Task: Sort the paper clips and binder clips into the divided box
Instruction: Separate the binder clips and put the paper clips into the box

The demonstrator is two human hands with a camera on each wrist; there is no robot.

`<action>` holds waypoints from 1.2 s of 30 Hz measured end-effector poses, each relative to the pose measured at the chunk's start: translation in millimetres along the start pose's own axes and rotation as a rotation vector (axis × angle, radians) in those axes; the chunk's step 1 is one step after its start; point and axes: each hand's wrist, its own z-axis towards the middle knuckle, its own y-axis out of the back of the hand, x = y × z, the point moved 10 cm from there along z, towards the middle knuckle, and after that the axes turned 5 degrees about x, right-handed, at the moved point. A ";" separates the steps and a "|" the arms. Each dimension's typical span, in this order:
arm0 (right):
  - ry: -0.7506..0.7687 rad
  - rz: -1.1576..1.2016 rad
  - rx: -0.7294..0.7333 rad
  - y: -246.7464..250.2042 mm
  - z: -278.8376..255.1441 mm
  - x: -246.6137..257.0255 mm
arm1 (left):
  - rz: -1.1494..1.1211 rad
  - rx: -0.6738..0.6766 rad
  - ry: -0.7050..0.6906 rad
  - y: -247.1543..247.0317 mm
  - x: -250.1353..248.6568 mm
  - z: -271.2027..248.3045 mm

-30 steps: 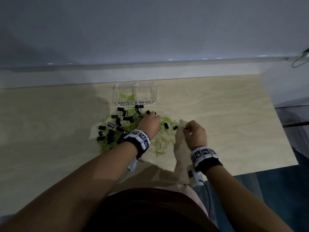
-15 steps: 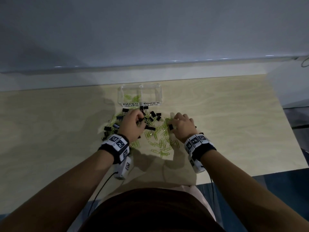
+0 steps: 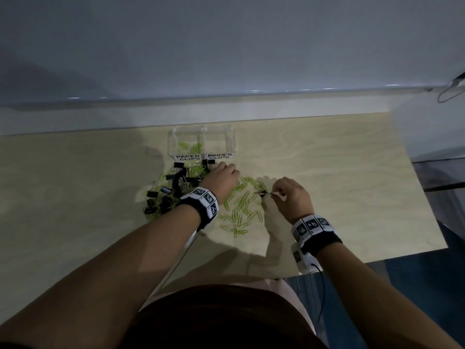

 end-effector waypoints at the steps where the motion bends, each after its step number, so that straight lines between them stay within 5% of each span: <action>1: -0.056 0.009 -0.017 4.4 -2.9 -13.6 | 0.010 0.013 -0.005 -0.8 1.0 2.0; 6: -0.258 -0.076 0.078 1.2 -12.8 -53.8 | 0.016 0.032 -0.027 -1.2 11.3 1.3; 11: -0.211 -0.176 0.062 -5.2 -1.1 -27.6 | 0.049 -0.111 0.053 20.7 16.0 3.1; 17: -0.181 -0.247 0.236 -42.3 6.9 -5.9 | 0.126 0.059 -0.223 -2.7 -48.5 13.2; 23: -0.076 -0.194 0.213 -35.7 -13.4 -4.0 | 0.127 0.071 -0.229 -22.3 -46.2 -13.8; 30: -0.170 -0.211 0.089 -12.4 -20.1 -27.1 | 0.054 0.134 -0.307 -41.8 -30.4 -66.6; 33: -0.066 -0.125 0.097 -21.9 -7.1 4.2 | -0.112 0.051 -0.235 -33.4 -15.0 -83.0; 36: 0.016 -0.162 0.256 -46.0 0.5 38.5 | -0.310 -0.077 -0.107 -23.6 7.9 -98.3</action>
